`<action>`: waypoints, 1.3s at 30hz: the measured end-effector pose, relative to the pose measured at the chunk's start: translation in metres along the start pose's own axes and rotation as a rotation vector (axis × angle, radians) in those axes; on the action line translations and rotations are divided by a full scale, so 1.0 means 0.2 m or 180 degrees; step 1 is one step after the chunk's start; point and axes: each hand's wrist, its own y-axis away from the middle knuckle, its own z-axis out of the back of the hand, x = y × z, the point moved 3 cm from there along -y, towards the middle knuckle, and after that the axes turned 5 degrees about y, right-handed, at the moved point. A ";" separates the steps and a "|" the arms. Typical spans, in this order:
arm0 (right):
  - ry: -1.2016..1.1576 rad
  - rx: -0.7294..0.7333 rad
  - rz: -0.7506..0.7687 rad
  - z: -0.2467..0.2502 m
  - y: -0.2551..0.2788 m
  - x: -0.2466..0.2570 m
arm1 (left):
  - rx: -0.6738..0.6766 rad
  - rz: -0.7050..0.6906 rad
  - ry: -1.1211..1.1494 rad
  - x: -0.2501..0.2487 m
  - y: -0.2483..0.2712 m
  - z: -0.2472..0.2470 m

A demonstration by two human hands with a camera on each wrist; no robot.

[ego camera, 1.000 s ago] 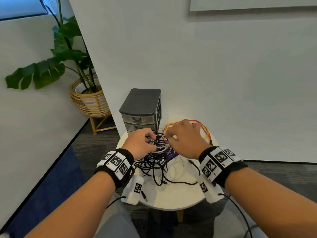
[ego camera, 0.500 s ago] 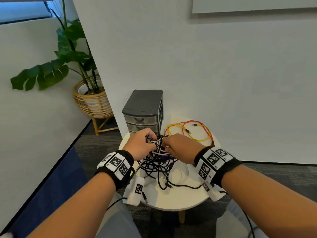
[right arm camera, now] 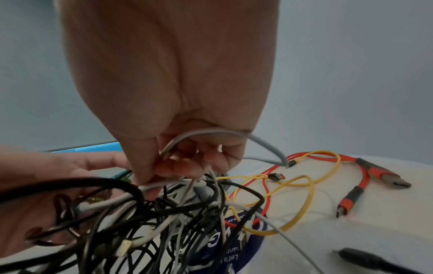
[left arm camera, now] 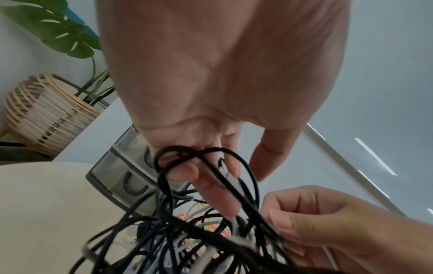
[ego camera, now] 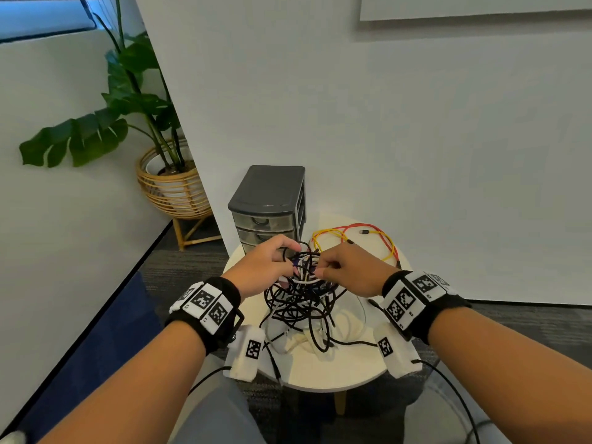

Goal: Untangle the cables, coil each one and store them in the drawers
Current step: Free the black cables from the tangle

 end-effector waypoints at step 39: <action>0.0326 0.0313 0.0199 -0.07 0.06 -0.09 | -0.0368 -0.0070 -0.0286 0.09 -0.10 0.03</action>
